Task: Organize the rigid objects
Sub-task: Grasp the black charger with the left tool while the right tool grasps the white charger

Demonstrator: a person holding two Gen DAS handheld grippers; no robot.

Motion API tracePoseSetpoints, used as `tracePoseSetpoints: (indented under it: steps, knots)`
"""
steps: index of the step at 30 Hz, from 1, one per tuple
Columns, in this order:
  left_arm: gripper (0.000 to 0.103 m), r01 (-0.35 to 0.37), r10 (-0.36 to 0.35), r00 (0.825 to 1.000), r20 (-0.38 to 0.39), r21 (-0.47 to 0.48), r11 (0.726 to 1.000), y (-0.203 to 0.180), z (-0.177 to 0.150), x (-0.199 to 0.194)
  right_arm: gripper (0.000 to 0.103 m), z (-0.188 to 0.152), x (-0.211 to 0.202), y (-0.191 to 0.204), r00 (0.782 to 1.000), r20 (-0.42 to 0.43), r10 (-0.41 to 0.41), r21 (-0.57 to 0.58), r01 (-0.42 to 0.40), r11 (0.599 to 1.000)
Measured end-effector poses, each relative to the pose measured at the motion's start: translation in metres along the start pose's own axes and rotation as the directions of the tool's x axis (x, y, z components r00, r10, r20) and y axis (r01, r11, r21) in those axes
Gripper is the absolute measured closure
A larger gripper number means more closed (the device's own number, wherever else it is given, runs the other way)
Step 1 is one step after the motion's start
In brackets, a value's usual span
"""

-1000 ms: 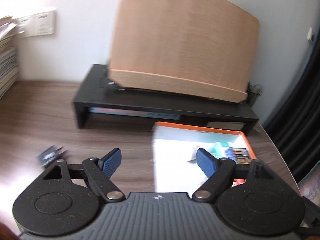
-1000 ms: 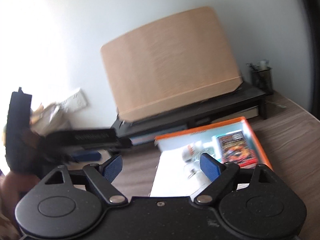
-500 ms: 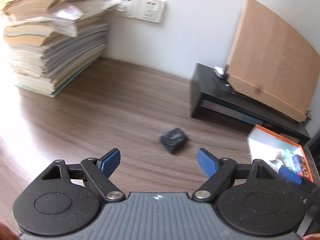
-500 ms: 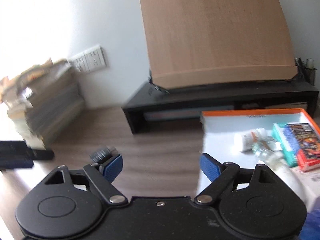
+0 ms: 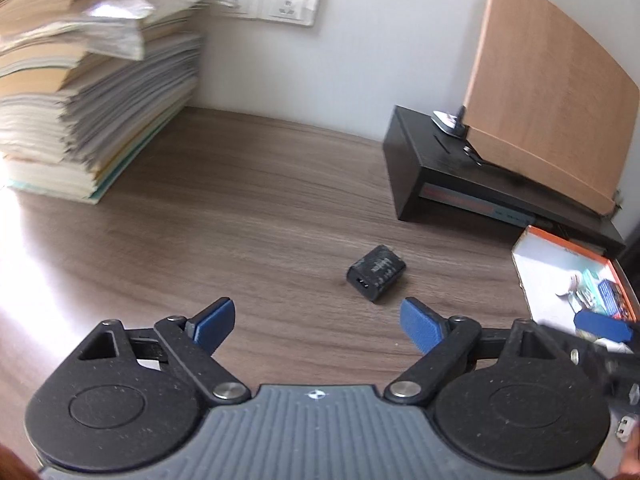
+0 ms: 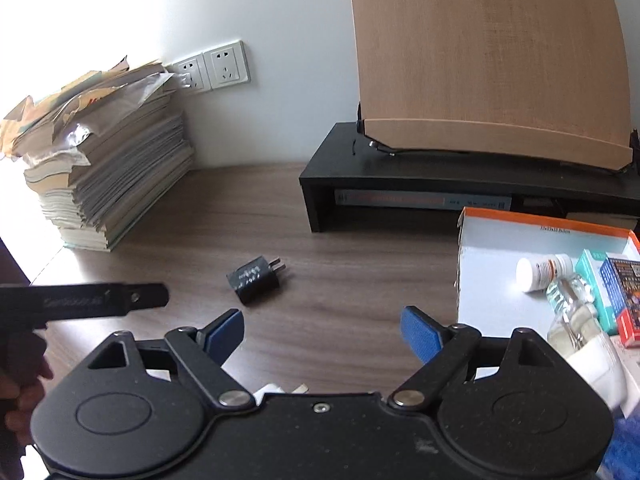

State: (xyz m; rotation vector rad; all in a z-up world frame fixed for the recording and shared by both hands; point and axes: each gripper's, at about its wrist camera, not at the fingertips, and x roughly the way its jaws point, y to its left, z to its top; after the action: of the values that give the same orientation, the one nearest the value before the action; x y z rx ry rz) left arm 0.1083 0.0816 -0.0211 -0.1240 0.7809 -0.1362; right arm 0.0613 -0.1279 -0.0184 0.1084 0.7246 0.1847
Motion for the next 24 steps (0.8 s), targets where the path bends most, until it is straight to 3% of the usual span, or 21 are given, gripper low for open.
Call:
tracePoseSetpoints:
  steps: [4,10,14,24]
  knots:
    - [0.01,0.036,-0.036,0.999,-0.006,0.077,0.996,-0.008,0.01,0.018,0.002,-0.015,-0.011,0.017,1.0,-0.015,-0.017,0.027,0.018,0.999]
    - [0.01,0.081,-0.074,0.996,-0.045,0.189,0.979,-0.014,0.019,0.044,0.001,-0.026,-0.013,0.04,0.994,-0.023,-0.109,0.085,0.111,0.99]
    - [0.01,0.101,-0.09,0.994,-0.056,0.242,0.965,-0.014,0.022,0.062,0.001,-0.033,-0.006,0.047,0.992,-0.059,-0.109,0.131,0.116,0.985]
    - [0.015,0.196,-0.188,0.981,-0.057,0.37,0.908,-0.017,0.021,0.096,0.001,-0.05,0.008,0.053,0.979,-0.061,-0.194,0.241,0.203,0.949]
